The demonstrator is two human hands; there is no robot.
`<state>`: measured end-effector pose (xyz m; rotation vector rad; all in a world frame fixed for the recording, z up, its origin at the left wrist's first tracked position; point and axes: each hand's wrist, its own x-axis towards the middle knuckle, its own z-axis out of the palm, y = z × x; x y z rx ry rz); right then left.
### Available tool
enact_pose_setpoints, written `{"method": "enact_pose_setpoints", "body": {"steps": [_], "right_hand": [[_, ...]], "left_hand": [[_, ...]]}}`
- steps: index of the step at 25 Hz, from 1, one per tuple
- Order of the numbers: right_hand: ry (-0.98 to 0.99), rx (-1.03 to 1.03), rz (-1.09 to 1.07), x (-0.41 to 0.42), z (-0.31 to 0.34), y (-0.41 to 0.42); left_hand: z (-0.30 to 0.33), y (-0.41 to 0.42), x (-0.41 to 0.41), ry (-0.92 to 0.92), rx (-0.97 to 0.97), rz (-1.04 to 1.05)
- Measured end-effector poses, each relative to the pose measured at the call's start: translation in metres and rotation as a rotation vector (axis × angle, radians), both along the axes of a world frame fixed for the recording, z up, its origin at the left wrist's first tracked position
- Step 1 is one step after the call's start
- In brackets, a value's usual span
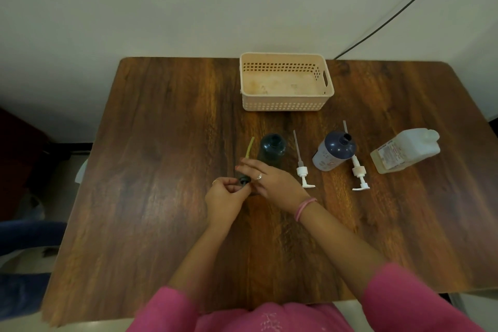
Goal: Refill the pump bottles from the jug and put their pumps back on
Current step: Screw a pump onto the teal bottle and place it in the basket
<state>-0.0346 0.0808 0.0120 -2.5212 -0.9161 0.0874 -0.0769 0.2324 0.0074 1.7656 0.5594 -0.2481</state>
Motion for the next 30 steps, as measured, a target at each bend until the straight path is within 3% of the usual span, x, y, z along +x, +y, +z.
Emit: {"method": "enact_pose_setpoints", "body": {"steps": [3,7,10,12,19,22,30], "right_hand": [[-0.015,0.013,0.125,0.011,0.008,0.012],[0.117,0.392,-0.085,0.020,0.041,0.000],[0.316,0.814,-0.236,0.029,0.074,-0.023],[0.356,0.968,-0.350,0.040,0.094,-0.041],[0.176,0.741,-0.378,0.080,0.114,-0.071],[0.129,0.591,-0.336,0.081,0.106,-0.068],[0.155,0.544,-0.257,0.086,0.090,-0.061]], "left_hand": [[0.023,0.006,-0.006,-0.047,-0.119,-0.004],[0.043,0.020,-0.001,-0.210,-0.321,0.113],[0.037,0.019,0.010,-0.208,-0.193,0.055],[0.029,0.007,0.023,-0.191,-0.080,-0.064],[0.012,-0.055,0.077,-0.203,0.159,-0.322],[0.005,-0.061,0.087,-0.175,0.141,-0.348],[-0.004,-0.056,0.086,-0.229,0.046,-0.358]]}}
